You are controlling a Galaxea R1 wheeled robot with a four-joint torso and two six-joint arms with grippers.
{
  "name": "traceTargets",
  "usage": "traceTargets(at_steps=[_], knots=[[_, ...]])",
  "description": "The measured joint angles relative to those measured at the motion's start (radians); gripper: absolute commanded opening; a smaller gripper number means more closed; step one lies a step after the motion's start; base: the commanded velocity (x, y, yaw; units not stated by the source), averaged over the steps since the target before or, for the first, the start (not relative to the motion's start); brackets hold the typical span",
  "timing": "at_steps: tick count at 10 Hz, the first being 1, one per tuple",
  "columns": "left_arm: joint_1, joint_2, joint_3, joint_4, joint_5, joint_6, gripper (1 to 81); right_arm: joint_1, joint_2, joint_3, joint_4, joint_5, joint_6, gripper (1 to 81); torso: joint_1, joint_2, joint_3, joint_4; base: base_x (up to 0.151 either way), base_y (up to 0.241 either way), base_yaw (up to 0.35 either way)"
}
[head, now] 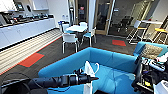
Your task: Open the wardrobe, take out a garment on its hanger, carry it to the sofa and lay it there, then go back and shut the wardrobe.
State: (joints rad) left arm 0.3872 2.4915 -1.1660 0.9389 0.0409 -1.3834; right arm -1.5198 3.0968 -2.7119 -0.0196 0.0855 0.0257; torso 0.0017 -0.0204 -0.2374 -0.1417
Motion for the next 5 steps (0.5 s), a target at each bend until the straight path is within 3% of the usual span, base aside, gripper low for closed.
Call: traceTargets(at_steps=[5], knots=[[-0.147,-0.001,-0.121,0.000,-0.071,-0.100,1.0,0.007,0.001,0.000,0.000,-0.001,0.000,81.1,0.000,0.000,0.000,0.000,0.000,0.000,0.000]])
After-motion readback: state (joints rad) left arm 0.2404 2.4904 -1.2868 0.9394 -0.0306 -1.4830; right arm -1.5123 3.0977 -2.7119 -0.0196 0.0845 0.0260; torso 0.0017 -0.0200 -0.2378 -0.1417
